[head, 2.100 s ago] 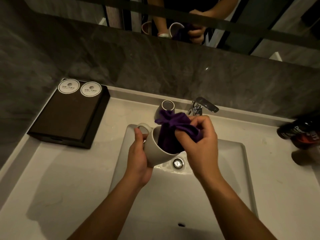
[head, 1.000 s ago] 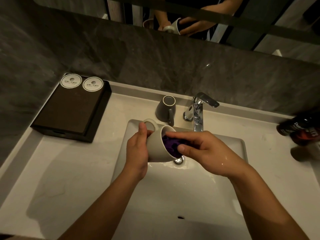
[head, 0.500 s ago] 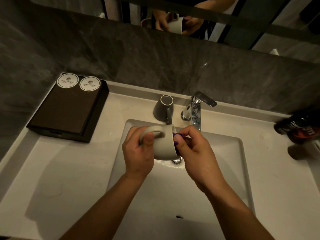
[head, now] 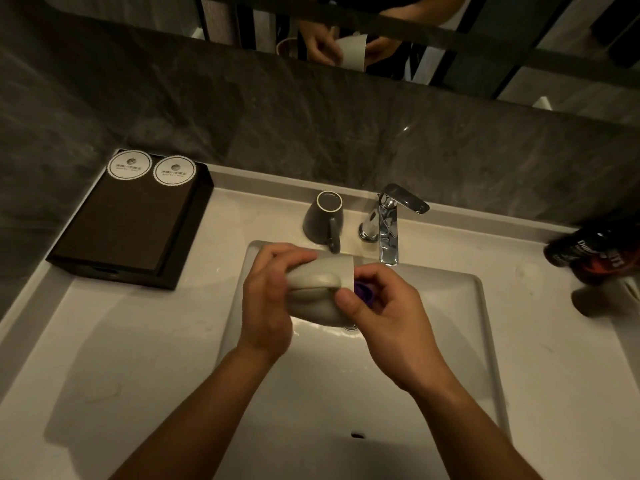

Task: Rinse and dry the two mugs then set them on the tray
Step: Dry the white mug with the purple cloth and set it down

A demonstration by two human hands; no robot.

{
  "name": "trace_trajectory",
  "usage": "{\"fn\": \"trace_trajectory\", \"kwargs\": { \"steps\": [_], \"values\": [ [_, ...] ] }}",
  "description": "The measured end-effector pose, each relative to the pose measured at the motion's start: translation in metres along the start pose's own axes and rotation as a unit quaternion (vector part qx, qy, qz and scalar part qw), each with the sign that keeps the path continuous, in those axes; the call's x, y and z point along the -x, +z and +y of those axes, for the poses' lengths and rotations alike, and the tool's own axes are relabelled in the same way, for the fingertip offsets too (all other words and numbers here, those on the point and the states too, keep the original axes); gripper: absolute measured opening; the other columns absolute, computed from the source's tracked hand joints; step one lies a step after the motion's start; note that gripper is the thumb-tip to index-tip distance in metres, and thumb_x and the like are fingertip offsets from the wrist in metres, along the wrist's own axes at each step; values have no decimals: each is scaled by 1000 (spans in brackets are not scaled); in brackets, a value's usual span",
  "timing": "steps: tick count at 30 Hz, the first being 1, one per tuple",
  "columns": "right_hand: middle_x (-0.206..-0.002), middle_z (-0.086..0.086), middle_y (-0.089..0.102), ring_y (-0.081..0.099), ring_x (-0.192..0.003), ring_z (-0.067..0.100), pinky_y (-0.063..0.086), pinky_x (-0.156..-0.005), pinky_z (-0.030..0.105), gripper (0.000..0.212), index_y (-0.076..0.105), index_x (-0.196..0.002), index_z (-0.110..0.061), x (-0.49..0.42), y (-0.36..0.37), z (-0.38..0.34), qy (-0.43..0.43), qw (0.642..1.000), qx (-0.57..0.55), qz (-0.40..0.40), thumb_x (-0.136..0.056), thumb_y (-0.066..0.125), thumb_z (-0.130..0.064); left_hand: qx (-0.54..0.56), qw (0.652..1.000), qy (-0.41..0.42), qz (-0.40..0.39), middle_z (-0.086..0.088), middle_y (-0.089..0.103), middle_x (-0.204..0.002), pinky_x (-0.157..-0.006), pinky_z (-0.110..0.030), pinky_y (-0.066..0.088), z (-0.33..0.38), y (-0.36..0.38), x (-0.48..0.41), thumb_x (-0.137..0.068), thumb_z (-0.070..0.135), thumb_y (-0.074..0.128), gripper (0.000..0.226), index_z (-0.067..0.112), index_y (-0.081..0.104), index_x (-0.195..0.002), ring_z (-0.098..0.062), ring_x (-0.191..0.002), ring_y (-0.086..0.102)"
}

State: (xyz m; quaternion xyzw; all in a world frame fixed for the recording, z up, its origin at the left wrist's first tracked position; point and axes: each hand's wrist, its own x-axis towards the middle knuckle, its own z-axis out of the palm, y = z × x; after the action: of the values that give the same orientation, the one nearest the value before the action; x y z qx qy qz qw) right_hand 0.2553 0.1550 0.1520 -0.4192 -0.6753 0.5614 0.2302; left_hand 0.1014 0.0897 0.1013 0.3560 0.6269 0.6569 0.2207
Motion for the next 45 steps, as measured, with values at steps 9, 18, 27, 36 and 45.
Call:
{"fn": "trace_trajectory", "kwargs": {
  "steps": [9, 18, 27, 36, 45],
  "values": [
    [-135, -31, 59, 59, -125, 2, 52, -98, 20, 39, 60, -130, -45, -1, -15, 5, -164, 970, 138, -119, -92, 69, -45, 138, 860, -481, -97, -15, 79, -106, -70, -40, 59, 19, -6, -28, -94, 58, 63, 53, 13, 70, -123, -33, -91, 75],
    [-124, -25, 69, 65, -113, 0, 54, -92, 20, 36, 61, -133, -49, -16, -37, 0, -88, 950, 200, -225, -99, 63, -37, 69, 920, -385, 9, -10, 75, -98, -49, -30, 55, 12, 9, -15, -92, 52, 68, 29, 24, 74, -95, -34, -86, 74],
    [-113, 5, 79, 75, -104, 22, 59, -84, 29, 26, 77, -117, -25, -16, -23, 8, 43, 983, -102, -145, -98, 61, -15, -42, 967, -239, 72, 8, 72, -90, -48, -27, 56, 13, 16, -10, -93, 46, 71, 23, 25, 75, -87, -18, -83, 71],
    [-110, 14, 77, 74, -97, 22, 61, -81, 32, 30, 81, -105, -9, -25, -19, 1, 137, 933, -313, -112, -86, 66, -26, -128, 985, 94, 70, -5, 64, -106, -80, -28, 56, 0, 14, -1, -90, 35, 63, 38, 2, 70, -107, -22, -94, 65],
    [-102, -10, 80, 76, -95, 13, 62, -82, 29, 32, 78, -110, -36, -19, -18, 2, -32, 998, -30, -43, -84, 80, -18, 6, 959, -271, -80, 13, 67, -109, -65, -25, 60, 12, 3, -31, -93, 74, 35, 46, 40, 66, -98, -11, -96, 68]
  ]
}}
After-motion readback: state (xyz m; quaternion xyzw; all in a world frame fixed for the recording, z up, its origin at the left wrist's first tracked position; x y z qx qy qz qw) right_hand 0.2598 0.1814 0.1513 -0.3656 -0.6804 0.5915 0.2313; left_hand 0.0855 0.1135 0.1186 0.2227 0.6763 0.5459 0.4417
